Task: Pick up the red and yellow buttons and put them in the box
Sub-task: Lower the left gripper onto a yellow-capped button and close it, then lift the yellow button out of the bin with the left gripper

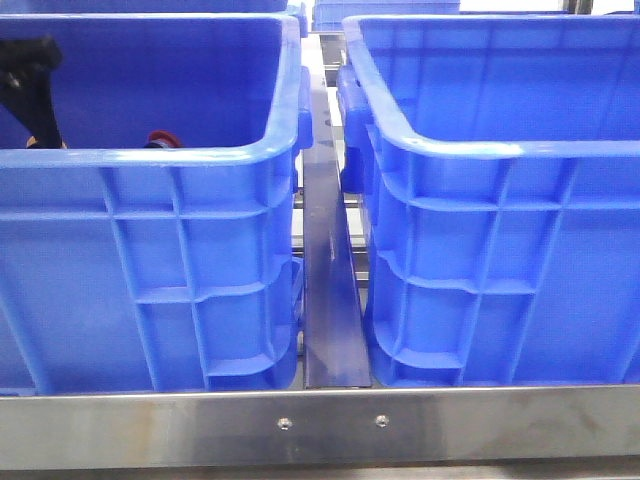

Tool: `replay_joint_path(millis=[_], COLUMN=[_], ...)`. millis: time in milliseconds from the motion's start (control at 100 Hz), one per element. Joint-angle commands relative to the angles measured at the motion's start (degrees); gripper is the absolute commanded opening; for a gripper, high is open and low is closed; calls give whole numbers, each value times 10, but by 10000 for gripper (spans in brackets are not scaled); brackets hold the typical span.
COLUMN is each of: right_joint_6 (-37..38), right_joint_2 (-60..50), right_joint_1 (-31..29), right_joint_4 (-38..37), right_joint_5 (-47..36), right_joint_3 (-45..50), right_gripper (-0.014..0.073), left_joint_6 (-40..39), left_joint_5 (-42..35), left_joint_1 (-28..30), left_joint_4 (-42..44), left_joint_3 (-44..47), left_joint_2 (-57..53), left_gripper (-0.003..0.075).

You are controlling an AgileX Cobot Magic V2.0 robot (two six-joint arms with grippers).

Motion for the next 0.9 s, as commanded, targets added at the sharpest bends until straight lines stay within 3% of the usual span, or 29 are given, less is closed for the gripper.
replay_joint_path(millis=[0,230,320,450,520,890], right_joint_6=[-3,-3,-3,-3,-3,-3], right_joint_2=[-15,-15,-15,-15,-15,-15], right_joint_1=[1,1,1,1,1,1], right_joint_4=[-6,-6,-6,-6,-6,-6], right_joint_5=[-43,-43,-43,-43,-43,-43], right_joint_3=[-11,-11,-11,-11,-11,-11], right_gripper=[-67,-67,-67,-67,-67,-67], left_joint_6=[0,0,0,0,0,10], left_joint_5=[-36,-60,-60,-62,-63,-61], left_joint_1=[-1,-1,-1,-1,-1,-1], left_joint_4=[-14,-14,-14,-14,-14,-22], left_joint_3=[-20,-20,-20,-20,-20,-18], left_joint_2=[-14,-4,-4,-4,-4,-53], left_gripper=[527,508,412,211,153,143])
